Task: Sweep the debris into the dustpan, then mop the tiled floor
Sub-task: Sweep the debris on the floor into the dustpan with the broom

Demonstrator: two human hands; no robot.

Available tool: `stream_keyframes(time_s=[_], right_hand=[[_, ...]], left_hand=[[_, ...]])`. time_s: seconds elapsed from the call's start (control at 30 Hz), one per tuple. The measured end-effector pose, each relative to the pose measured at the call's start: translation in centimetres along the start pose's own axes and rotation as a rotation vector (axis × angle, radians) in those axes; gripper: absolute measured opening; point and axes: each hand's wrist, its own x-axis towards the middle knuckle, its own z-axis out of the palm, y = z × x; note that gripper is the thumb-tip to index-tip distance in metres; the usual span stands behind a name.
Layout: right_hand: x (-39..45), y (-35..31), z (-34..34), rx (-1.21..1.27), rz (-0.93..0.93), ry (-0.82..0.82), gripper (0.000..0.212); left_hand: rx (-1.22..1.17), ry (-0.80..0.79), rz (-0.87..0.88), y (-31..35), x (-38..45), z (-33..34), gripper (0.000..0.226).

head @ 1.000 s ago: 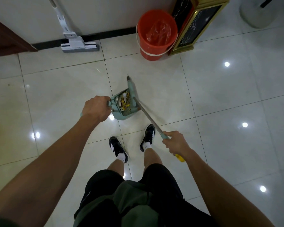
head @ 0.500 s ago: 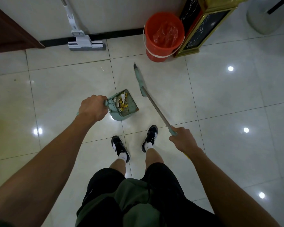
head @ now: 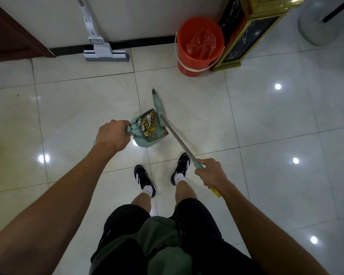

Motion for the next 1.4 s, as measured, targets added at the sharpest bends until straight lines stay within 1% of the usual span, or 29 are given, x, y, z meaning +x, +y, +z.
stream_keyframes(time_s=[0.13, 0.3, 0.43, 0.57, 0.63, 0.77, 0.8, 0.97, 1.07, 1.2, 1.4], right_hand=[[-0.7, -0.1, -0.4, 0.03, -0.026, 0.062, 0.052], [-1.7, -1.0, -0.8, 0.089, -0.009, 0.149, 0.049], [-2.3, -1.8, -1.3, 0.195, 0.055, 0.187, 0.049], [-3.2, -2.8, -1.7, 0.273, 0.072, 0.223, 0.048], [-3.7, -3.5, -1.8, 0.365, 0.085, 0.231, 0.042], [-4.8, -5.3, -2.3, 0.563, 0.127, 0.249, 0.012], [-5.1, -5.8, -2.5, 0.594, 0.134, 0.254, 0.008], [-6.5, -7.2, -3.9, 0.645, 0.129, 0.274, 0.018], [-6.8, -7.4, -4.3, 0.652, 0.123, 0.295, 0.017], [-6.9, -7.3, -5.1, 0.718, 0.141, 0.308, 0.017], [-7.0, -6.8, -7.0, 0.82, 0.146, 0.295, 0.014]], left_hand=[[-0.054, 0.012, -0.048, -0.8, -1.5, -0.2, 0.01], [-0.159, 0.061, -0.103, -2.4, -3.6, -1.1, 0.003], [-0.245, 0.12, -0.123, -3.5, -4.7, -2.7, 0.008], [-0.271, 0.185, -0.097, -4.1, -5.1, -5.0, 0.009], [-0.278, 0.213, -0.083, -4.2, -5.3, -6.3, 0.01], [-0.306, 0.284, -0.044, -4.3, -5.6, -8.8, 0.014], [-0.312, 0.298, -0.033, -4.2, -5.6, -9.4, 0.015], [-0.367, 0.394, 0.015, -4.1, -5.8, -12.6, 0.011], [-0.392, 0.438, 0.034, -3.8, -5.7, -14.8, 0.004], [-0.354, 0.495, 0.08, -2.7, -4.6, -17.2, 0.009], [-0.382, 0.542, 0.142, 1.1, -1.9, -20.0, 0.006]])
